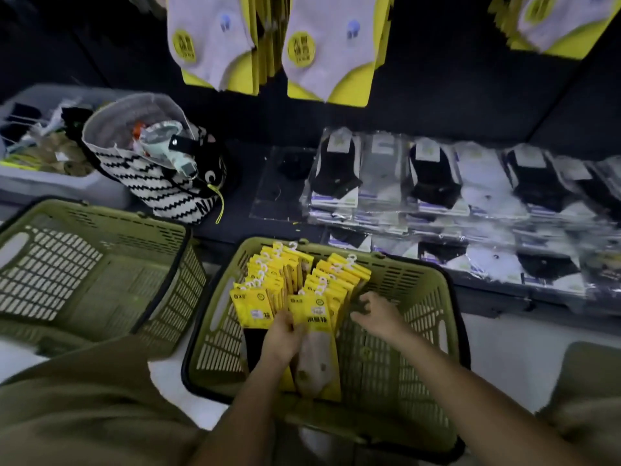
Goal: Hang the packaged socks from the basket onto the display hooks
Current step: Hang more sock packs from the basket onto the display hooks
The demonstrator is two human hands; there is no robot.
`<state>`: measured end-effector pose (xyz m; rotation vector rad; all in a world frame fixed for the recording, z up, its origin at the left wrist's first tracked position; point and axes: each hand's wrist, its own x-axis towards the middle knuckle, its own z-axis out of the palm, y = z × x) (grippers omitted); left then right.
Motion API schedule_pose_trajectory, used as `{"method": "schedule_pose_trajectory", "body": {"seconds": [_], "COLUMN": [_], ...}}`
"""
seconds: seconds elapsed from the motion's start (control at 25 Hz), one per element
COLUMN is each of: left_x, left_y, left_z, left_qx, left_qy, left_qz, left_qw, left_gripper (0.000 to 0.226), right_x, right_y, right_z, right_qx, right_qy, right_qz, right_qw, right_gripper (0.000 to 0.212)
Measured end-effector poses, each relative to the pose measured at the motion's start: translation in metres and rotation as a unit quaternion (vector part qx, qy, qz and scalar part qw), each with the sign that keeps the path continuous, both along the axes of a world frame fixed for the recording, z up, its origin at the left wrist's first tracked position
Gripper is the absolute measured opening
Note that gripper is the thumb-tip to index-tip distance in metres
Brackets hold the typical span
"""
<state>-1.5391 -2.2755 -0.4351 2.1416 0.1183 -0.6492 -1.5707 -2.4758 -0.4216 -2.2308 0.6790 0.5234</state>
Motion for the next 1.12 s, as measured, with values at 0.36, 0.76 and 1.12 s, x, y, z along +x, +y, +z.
{"method": "schedule_pose_trajectory", "body": {"seconds": [0.36, 0.76, 1.12], "left_x": [0.007, 0.012, 0.005], "left_y": [-0.02, -0.027, -0.008], "left_z": [-0.017, -0.018, -0.019], "left_qx": [-0.024, -0.02, -0.042], "left_qy": [0.038, 0.055, 0.075], "left_qz": [0.038, 0.062, 0.014], "left_qw": [0.998, 0.996, 0.996], "left_gripper": [0.049, 0.058, 0.076], "right_x": [0.017, 0.019, -0.02], "right_y": [0.042, 0.053, 0.021], "right_z": [-0.067, -0.077, -0.058], "right_qx": [0.166, 0.143, 0.203], "right_qy": [0.007, -0.044, -0.067], "right_qz": [-0.191, -0.215, -0.127], "right_qw": [0.968, 0.965, 0.968], "right_gripper": [0.101, 0.088, 0.057]}}
